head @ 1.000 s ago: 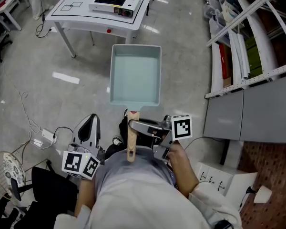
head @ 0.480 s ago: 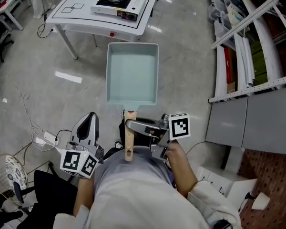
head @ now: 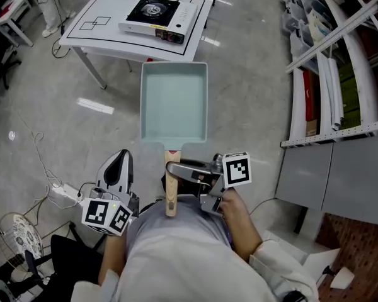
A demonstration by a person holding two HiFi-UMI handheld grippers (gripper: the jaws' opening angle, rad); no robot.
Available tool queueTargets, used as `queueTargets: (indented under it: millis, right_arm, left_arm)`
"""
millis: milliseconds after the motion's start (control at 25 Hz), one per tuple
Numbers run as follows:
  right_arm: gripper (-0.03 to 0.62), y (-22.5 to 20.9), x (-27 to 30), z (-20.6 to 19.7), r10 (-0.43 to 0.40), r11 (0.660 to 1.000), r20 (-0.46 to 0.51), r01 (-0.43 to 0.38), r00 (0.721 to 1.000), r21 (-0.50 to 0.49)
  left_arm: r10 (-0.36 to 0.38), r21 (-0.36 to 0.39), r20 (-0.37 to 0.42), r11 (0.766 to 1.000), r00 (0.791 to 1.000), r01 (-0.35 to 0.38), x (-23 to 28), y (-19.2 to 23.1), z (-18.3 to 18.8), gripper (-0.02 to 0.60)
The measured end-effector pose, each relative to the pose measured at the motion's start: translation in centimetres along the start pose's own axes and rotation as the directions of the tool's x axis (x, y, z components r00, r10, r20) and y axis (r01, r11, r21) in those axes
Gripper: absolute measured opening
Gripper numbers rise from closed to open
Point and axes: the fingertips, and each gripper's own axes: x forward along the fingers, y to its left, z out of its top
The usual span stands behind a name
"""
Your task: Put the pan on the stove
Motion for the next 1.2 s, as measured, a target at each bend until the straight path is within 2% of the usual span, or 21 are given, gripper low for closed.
queueTargets:
  millis: [520,680,1200]
  right_arm:
    - [0.152,-1.9,-1.9,8.9,0.005,1.000,-0.019,-0.006,1.000,-0.016]
    - [0.152,-2.5,-2.6,10.5,0.000,0.999,-0.034,-0.001,0.999,-0.038]
    - [0.155,-4.2,-2.5,13.7,-0.006,0.999,-0.045,0.004,0.999,-0.044]
  left_arm:
    - [-0.010,0.025,0.002,1.000,1.000,0.010,9.5,-0.6,1.8,-0.002]
    - [-0.010,0.031,0.016,0.999,1.000,0.009,11.0,-1.0,1.8,-0.002]
    - [0.005,0.034,-0.034,0.999,0.999,-0.004,14.2,-0.3,1.5,-0.002]
